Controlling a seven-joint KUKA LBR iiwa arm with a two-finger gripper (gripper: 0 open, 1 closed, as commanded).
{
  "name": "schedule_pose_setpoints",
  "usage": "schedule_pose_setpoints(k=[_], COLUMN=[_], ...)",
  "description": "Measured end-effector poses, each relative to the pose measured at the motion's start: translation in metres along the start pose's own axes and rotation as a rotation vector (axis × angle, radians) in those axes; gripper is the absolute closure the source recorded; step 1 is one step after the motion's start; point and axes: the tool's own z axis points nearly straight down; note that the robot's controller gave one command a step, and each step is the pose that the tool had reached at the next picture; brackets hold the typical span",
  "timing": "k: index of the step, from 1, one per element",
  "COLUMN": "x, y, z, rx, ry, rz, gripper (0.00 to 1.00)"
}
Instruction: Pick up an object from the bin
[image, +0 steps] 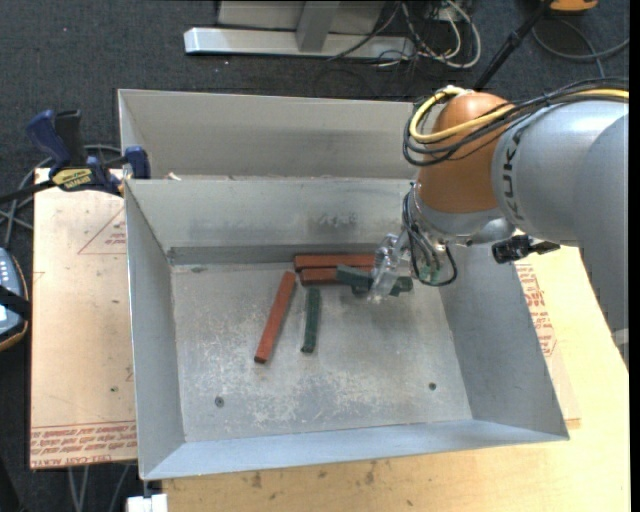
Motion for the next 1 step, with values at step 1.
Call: schedule_pose_setpoints(k=[1], x=[-0.0005], y=[0.0004], z=[-0.0201], rx=[-0.001], ry=[-0.003], rz=[-0.001], gripper=[1.0])
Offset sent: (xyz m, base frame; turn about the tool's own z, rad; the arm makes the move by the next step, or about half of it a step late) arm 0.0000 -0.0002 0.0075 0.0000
